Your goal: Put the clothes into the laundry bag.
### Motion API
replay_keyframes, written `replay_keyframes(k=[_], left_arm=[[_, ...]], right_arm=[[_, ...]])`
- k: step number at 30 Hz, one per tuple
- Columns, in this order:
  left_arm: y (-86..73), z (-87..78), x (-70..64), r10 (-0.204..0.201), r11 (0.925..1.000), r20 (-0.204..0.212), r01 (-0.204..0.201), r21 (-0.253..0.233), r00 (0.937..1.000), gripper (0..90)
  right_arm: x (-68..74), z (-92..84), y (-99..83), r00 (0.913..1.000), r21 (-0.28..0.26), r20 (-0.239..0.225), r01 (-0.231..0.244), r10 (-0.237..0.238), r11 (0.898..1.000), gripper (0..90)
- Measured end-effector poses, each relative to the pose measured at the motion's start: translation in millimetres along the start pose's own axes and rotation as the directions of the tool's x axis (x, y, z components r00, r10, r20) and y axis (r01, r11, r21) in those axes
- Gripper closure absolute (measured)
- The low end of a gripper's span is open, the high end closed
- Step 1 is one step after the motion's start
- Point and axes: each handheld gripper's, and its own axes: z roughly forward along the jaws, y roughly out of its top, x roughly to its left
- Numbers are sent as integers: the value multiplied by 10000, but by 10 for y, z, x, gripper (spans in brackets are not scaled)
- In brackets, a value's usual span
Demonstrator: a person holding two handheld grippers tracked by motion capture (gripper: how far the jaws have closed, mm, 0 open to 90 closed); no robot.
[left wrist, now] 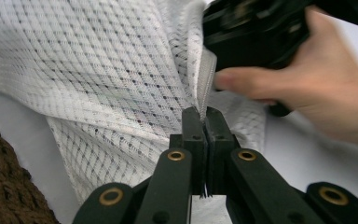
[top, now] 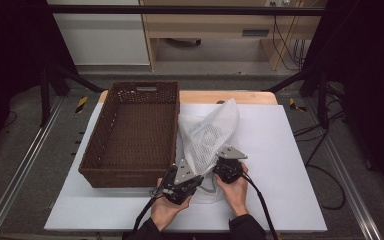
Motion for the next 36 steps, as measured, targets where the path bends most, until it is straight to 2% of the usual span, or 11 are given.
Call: replay_keyframes(k=[7, 13, 15, 17, 18, 20, 25, 26, 28, 31, 36], left_arm=[[-21, 26, 58, -167, 9998, -203, 166, -79, 9997, 886], [-15, 24, 77, -227, 9996, -222, 223, -199, 9995, 885], [-14, 31, 64, -195, 9997, -221, 191, -177, 9996, 885], [-13, 31, 58, -176, 9997, -216, 172, -184, 9996, 886], [-11, 29, 58, -180, 9997, -182, 177, -178, 9997, 885], [-6, 19, 61, -231, 9995, -82, 230, -218, 9997, 886], [8, -12, 39, -164, 9996, -15, 164, -247, 9999, 888], [4, -23, 35, -171, 9995, -8, 171, -265, 9999, 888], [-2, -18, 33, -204, 9995, 59, 205, -257, 9998, 888], [-15, 2, 29, -146, 9997, 50, 147, -169, 9999, 887], [-46, 48, 63, -311, 9995, 66, 311, -19, 9995, 885]], right_arm=[[14, -368, -61, 9954, -81, -767, 570, -574, 9983, 515], [154, -471, -121, 9829, 49, -1554, 1004, -984, 9949, 491], [180, -395, -111, 9841, 206, -1473, 1033, -992, 9944, 651], [183, -334, -108, 9850, 272, -1494, 919, -869, 9954, 698], [173, -161, -102, 9874, 581, -1468, 676, -584, 9960, 809], [186, -43, -91, 9886, 692, -1393, 676, -575, 9953, 852], [216, 147, -23, 9949, 583, -914, 479, -424, 9971, 863], [207, 203, 10, 9992, 529, -339, 241, -223, 9983, 864], [180, 221, 22, 9998, 429, 206, -74, 66, 9990, 863], [160, 200, 19, 9997, 398, 227, -50, 41, 9992, 829], [101, -107, -27, 9971, 442, -646, 421, -392, 9981, 685]])
